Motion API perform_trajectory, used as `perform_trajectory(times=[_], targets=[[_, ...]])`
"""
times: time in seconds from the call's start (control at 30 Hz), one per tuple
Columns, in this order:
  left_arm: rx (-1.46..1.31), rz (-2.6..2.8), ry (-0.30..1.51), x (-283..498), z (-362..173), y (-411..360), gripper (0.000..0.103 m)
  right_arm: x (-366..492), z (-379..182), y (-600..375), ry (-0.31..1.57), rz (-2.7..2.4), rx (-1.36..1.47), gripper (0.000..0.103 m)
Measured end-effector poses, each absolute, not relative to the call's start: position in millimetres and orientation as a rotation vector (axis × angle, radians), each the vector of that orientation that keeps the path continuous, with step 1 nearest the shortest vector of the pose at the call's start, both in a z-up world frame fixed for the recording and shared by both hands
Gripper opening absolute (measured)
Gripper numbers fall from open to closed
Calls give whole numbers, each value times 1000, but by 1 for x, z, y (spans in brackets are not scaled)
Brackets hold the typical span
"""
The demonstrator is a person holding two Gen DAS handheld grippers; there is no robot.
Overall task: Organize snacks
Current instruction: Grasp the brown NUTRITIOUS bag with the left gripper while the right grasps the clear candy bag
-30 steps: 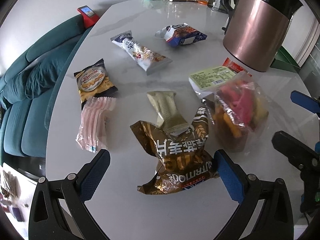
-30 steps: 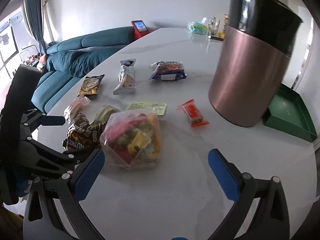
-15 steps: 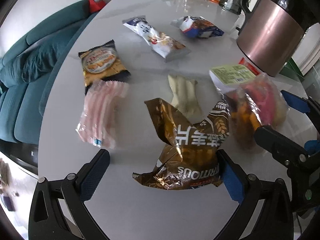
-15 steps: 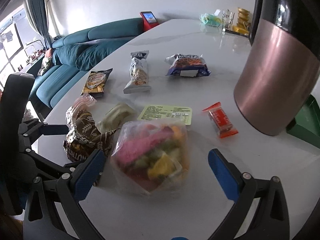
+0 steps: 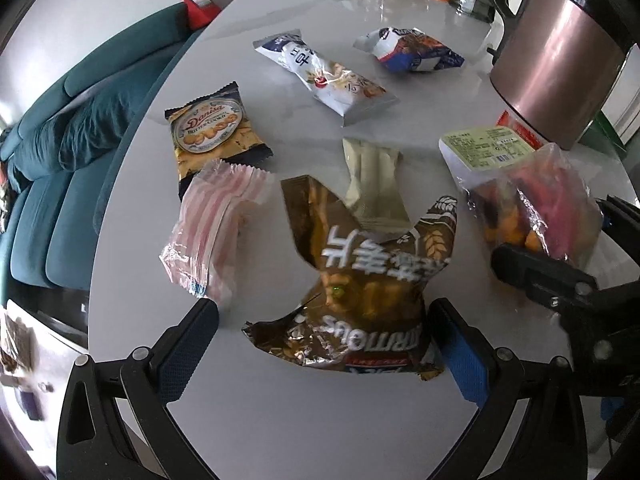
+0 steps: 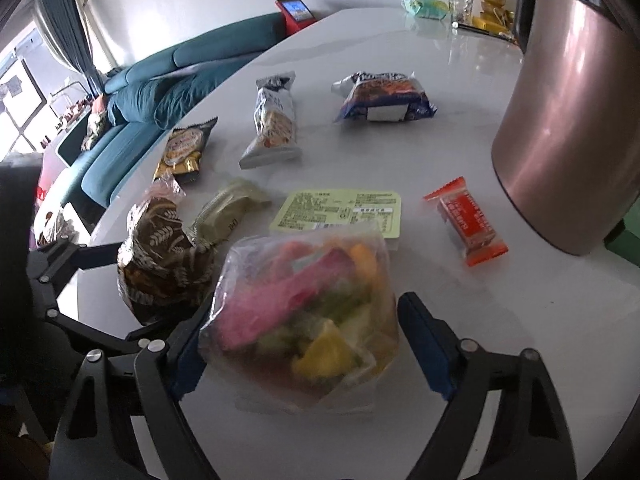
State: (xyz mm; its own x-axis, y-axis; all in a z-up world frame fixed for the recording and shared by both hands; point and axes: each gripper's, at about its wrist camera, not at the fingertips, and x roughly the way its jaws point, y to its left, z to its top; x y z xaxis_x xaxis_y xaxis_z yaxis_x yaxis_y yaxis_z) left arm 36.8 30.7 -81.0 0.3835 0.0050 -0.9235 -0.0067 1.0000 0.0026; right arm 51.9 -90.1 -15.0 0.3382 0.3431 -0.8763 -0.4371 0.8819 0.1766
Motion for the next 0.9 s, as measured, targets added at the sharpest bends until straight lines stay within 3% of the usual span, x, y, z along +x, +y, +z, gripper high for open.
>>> perform_trajectory(times=[0.1,0.23,0.47,0.57,0.63,0.8,0.87,0.9], targets=[[4,-4,1193,38,-82,32,102,53,-18,-89,1119,509,-99,94],[9,-16,1219,42,-81,33,102,56,-21,-89,1126,507,-109,83],[11,-25,1219,44,-79,34,101,57,-20,-92,1112,511,-121,74],[25,-41,1199,40,-75,33,89,58,-19,-93,1106,520,-125,68],[23,-53,1188,39,-73,32,75,57,-19,-95,1100,526,-125,64],[11,-66,1176,38,-71,30,64,55,-17,-99,1090,550,-116,53],[-23,-86,1163,35,-68,32,50,52,-17,-100,1084,558,-121,51],[-38,-98,1159,36,-66,32,31,50,-17,-101,1080,558,-122,50]])
